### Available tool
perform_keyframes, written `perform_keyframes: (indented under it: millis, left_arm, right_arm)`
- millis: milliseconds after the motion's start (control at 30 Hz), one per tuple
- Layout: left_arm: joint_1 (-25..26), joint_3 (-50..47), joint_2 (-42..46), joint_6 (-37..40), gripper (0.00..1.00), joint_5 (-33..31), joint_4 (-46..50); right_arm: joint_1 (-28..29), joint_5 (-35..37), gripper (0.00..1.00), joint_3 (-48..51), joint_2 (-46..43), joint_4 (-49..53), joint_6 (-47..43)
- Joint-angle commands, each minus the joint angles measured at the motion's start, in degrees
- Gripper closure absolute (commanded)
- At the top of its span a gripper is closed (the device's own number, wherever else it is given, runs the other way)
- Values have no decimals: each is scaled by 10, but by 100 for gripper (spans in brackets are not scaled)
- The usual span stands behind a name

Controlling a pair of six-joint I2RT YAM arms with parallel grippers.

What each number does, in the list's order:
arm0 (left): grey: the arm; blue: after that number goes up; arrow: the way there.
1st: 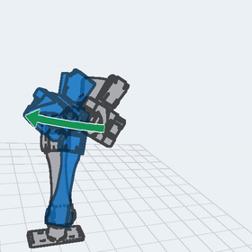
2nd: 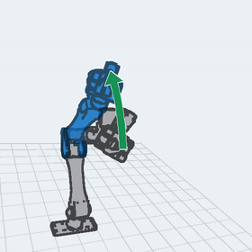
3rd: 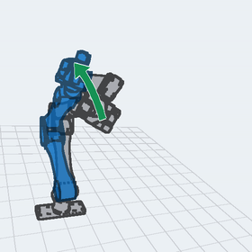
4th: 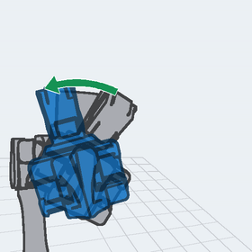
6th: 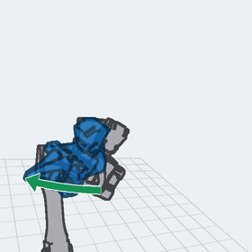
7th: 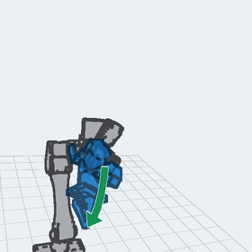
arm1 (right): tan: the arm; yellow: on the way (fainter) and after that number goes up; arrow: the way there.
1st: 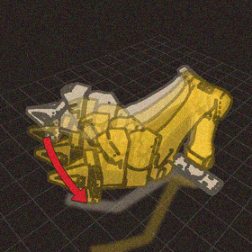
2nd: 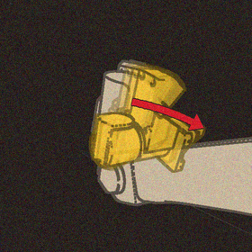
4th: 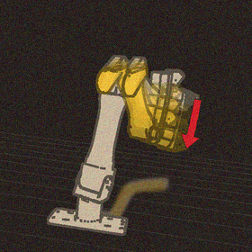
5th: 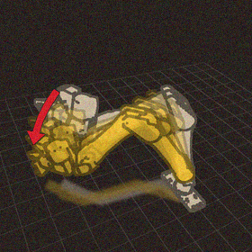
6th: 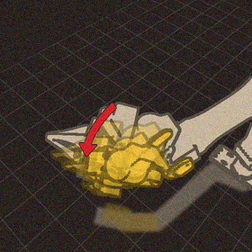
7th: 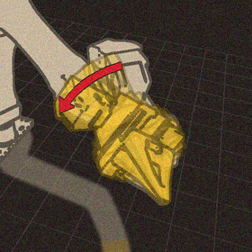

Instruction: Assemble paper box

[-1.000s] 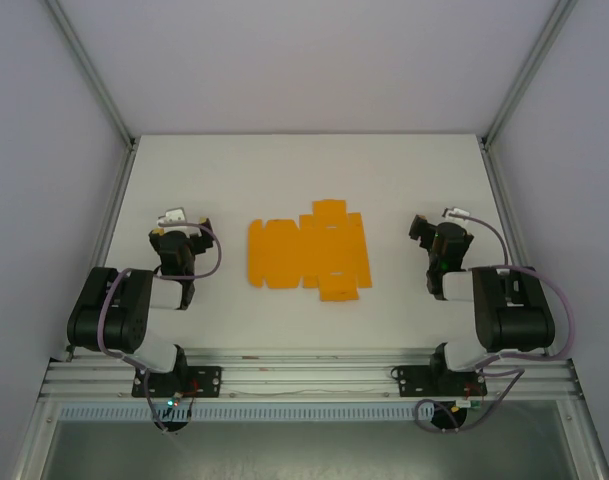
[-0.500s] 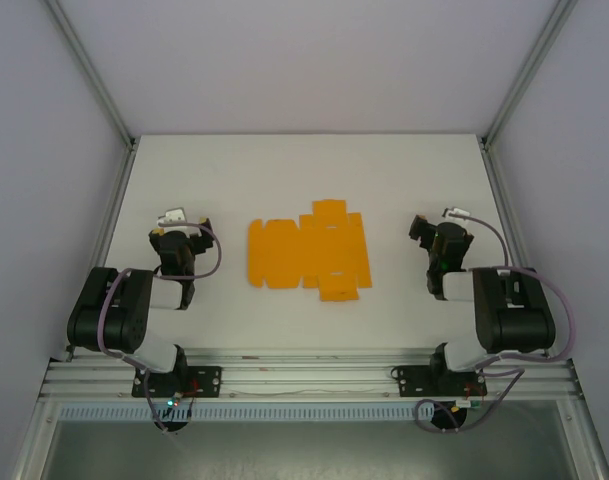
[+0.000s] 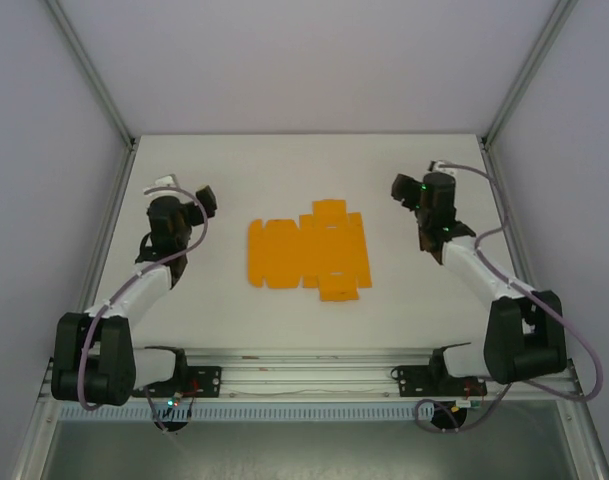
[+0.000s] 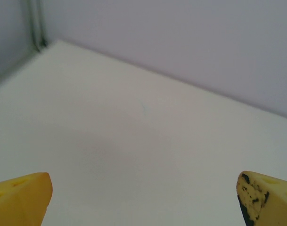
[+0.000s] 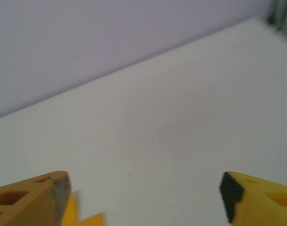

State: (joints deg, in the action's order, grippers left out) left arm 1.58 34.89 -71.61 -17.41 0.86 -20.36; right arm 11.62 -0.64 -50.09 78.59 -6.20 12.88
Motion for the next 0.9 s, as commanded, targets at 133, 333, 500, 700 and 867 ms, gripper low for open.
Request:
perform_keyframes:
  millis: [133,333,500,700,867]
  left_arm:
    - [56,40,-68,-105,0,157,140]
    - [72,40,-122,-137,0,226,134]
    - [80,52,-166,-136,0,276,128]
    - [92,55,-197,-134,3,355,104]
    - [93,31,-228,-175,8,441,18]
  right_arm:
    - [99,-140,45,-120,152,210,72]
    - [104,-158,60,-125,231,210,110]
    - [106,-166,64,-113,272,214,128]
    - [105,-151,64,-93,291,207,145]
    - [107,-159,63,-86,300,192,148]
